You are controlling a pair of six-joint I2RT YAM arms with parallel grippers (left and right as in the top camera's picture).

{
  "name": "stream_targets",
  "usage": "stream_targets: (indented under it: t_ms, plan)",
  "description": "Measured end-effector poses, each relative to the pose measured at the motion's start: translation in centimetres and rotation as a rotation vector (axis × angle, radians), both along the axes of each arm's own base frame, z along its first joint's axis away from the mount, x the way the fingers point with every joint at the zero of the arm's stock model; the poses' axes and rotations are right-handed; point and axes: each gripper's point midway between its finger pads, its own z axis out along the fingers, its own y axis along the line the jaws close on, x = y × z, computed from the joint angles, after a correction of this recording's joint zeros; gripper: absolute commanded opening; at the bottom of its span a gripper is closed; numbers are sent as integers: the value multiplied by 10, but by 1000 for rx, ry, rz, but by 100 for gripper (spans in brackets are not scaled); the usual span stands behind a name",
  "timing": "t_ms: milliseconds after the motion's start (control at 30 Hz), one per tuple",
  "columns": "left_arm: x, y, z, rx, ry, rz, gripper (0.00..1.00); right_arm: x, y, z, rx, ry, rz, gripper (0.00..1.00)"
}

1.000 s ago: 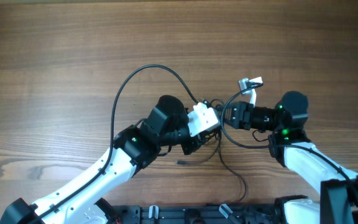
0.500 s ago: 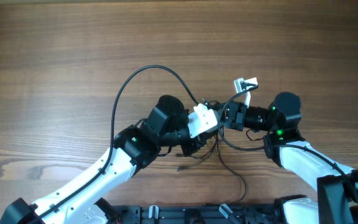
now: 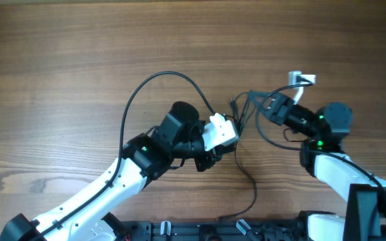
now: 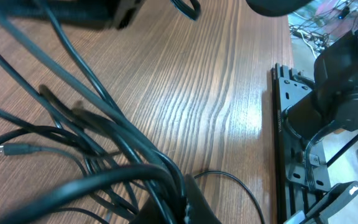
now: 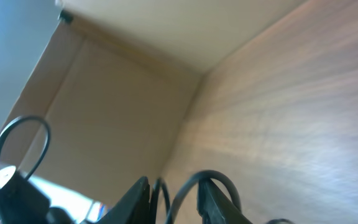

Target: Untangle cables

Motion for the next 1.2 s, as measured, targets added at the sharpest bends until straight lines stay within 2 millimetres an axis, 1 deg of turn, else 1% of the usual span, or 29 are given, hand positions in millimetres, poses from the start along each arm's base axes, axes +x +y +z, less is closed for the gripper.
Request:
stream_targets:
  t_ms: [33,100,200,233,300,367,433,467,567,633,700,767,833,867,900,967,1000,1033,1133,1200]
  plan:
    - [-5,-1,0,2,15,-18,4,14,-24,0,-12,-20,-109,30]
    - [-26,-4,-6,16,65,-76,4,36,-67,-1,-26,-19,-292,36]
    - [-40,-6,-8,19,98,-121,4,50,-119,-13,-39,31,-498,40]
    - [-41,-5,-9,21,104,-123,4,53,-131,-16,-42,44,-548,41]
    - [-42,-4,-10,25,113,-126,4,56,-158,-21,-54,62,-650,47]
    - [-43,-5,-10,23,115,-129,4,56,-176,-27,-62,87,-712,52]
    - [-43,-6,-8,16,110,-132,4,55,-183,-31,-74,96,-734,61]
    - [-41,-7,-6,5,99,-133,4,55,-181,-32,-88,88,-724,67]
    - [-37,-9,-1,-19,81,-133,4,51,-168,-33,-155,35,-644,81]
    - [-32,-8,3,-39,78,-128,4,46,-153,-33,-202,-14,-558,82]
    - [-24,-4,12,-90,85,-131,4,39,-129,-31,-245,-90,-432,85]
    - [-12,6,23,-154,107,-130,4,30,-106,-30,-266,-148,-321,88]
    - [-2,17,30,-196,127,-120,4,23,-90,-29,-272,-185,-241,93]
    - [0,21,33,-213,137,-120,4,18,-76,-28,-272,-210,-180,95]
    - [6,33,42,-266,162,-125,4,12,-64,-27,-268,-228,-127,96]
    - [7,41,49,-309,185,-145,4,4,-45,-26,-258,-250,-45,100]
    - [5,45,54,-337,199,-165,4,-5,-31,-24,-248,-271,24,100]
    - [3,46,57,-349,207,-179,4,-10,-22,-22,-243,-295,66,100]
    - [-3,46,61,-372,223,-213,4,-23,-5,-14,-235,-367,155,100]
    - [-6,47,63,-381,234,-228,4,-27,1,-12,-232,-387,183,100]
